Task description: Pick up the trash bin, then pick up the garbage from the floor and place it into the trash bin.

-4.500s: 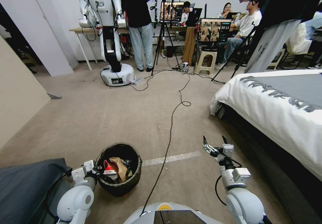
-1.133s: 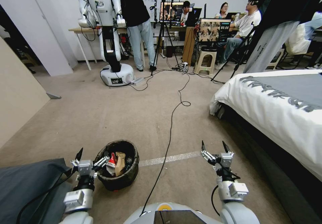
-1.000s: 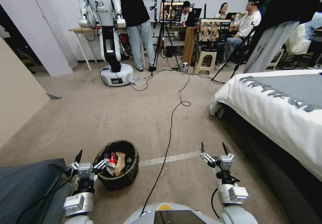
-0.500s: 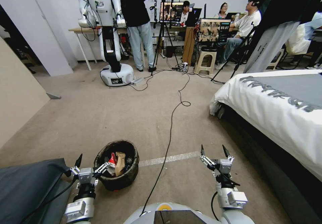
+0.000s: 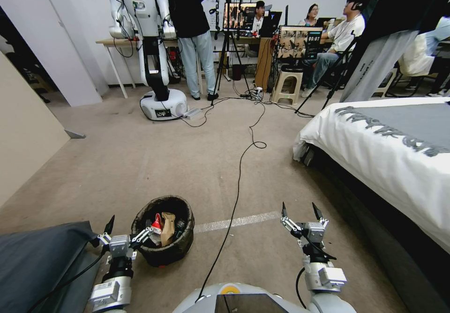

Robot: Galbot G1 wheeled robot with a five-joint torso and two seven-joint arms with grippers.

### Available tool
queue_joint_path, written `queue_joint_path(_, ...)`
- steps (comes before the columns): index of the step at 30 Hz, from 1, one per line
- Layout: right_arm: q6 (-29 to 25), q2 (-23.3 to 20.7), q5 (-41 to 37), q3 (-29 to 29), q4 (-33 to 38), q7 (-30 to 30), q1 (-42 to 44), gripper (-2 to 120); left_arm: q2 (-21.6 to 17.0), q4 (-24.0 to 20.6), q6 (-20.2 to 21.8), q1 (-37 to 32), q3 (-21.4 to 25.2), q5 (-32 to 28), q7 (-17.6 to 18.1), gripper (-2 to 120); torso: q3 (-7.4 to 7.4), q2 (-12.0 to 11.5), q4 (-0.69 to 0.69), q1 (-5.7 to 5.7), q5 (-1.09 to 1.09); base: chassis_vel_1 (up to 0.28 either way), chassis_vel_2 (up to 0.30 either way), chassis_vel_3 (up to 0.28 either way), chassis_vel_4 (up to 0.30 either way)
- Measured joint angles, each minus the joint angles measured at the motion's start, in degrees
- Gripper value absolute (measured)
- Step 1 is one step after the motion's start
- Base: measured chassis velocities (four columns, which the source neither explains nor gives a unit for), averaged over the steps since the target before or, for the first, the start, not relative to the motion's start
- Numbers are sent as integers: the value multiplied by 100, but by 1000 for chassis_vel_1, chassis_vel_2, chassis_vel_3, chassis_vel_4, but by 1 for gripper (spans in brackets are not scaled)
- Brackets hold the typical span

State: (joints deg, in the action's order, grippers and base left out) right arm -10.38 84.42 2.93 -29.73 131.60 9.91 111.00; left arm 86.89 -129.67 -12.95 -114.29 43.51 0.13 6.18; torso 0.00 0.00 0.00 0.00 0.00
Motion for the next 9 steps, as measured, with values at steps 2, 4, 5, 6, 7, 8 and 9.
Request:
queue_joint_path(2,1,0,-1,-1,0,0,0,100,0,0,3,1,0,0,0,100,0,0,0,0,0,0,0,0,0)
queue_joint_path(4,2,-1,-1,-1,0,0,-1,100,-1,0,4,1,0,0,-1,100,0,0,0,0,0,0,0,0,0)
queue_joint_path(5,3,0,-2,-1,0,0,-1,100,0,0,5,2,0,-1,-1,100,0,0,0,0,0,0,0,0,0)
queue_joint_path(6,3,-1,-2,-1,0,0,-1,100,0,0,6,2,1,-1,-1,100,0,0,0,0,0,0,0,0,0)
queue_joint_path(7,4,0,-2,-1,0,-1,-1,100,-1,0,7,3,0,-1,-1,100,0,0,0,0,0,0,0,0,0)
queue_joint_path(8,4,0,-2,-1,0,-1,-1,100,-1,0,7,3,0,-1,-1,100,0,0,0,0,0,0,0,0,0)
queue_joint_path(9,5,-1,-3,-1,0,-1,-1,100,-1,0,7,3,0,-2,-1,100,0,0,0,0,0,0,0,0,0)
